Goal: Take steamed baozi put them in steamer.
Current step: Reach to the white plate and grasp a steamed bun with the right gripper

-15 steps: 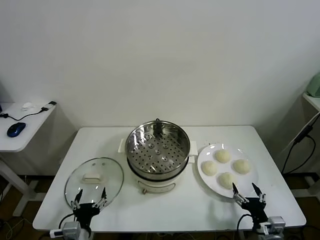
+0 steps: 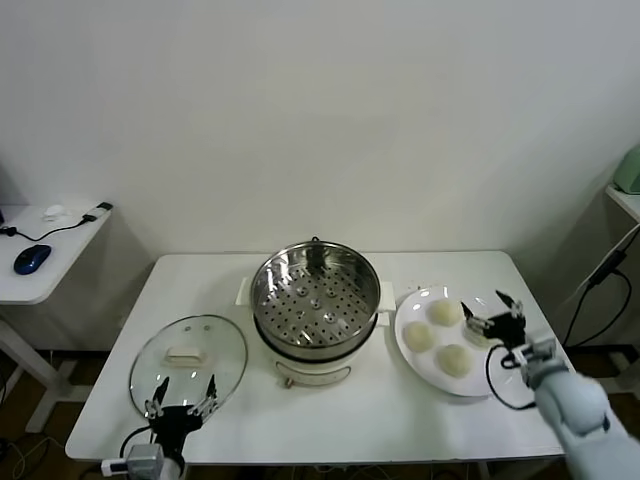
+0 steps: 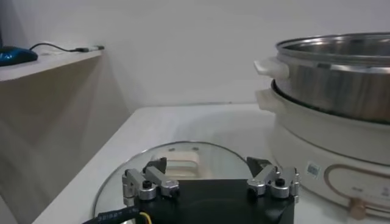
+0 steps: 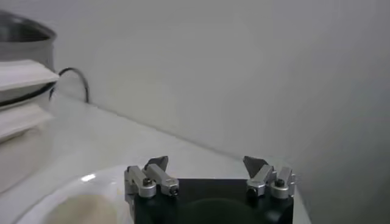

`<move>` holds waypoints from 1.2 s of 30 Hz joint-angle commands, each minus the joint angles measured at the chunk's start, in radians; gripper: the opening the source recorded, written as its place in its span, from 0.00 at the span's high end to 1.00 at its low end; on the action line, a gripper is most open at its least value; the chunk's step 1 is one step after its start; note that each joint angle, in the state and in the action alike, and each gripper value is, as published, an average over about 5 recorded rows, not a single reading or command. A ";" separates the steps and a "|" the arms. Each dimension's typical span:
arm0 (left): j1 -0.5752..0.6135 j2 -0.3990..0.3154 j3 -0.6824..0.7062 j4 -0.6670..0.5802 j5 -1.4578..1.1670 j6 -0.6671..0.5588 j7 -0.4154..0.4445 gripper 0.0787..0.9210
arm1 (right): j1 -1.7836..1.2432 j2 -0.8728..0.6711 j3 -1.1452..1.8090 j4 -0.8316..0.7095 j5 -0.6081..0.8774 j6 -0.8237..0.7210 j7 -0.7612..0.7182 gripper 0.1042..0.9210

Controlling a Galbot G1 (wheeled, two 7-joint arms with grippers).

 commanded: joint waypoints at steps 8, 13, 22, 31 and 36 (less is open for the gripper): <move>0.002 0.001 0.005 0.018 -0.002 -0.009 -0.001 0.12 | 1.238 -0.390 -1.289 -0.465 -0.122 0.367 -1.013 0.12; 0.006 -0.002 0.005 0.019 -0.001 -0.015 -0.001 0.12 | 1.523 -0.229 -1.680 -0.592 -0.124 0.357 -1.039 0.12; 0.021 0.002 0.001 0.016 -0.003 -0.030 -0.002 0.12 | 1.502 -0.031 -1.814 -0.659 -0.013 0.131 -0.894 0.12; 0.033 -0.017 0.006 0.021 0.003 -0.039 -0.002 0.12 | 1.302 0.132 -1.631 -0.849 -0.057 0.052 -0.813 0.12; 0.042 -0.017 0.005 0.026 0.002 -0.047 -0.003 0.12 | 1.238 0.206 -1.553 -0.933 -0.080 0.057 -0.797 0.12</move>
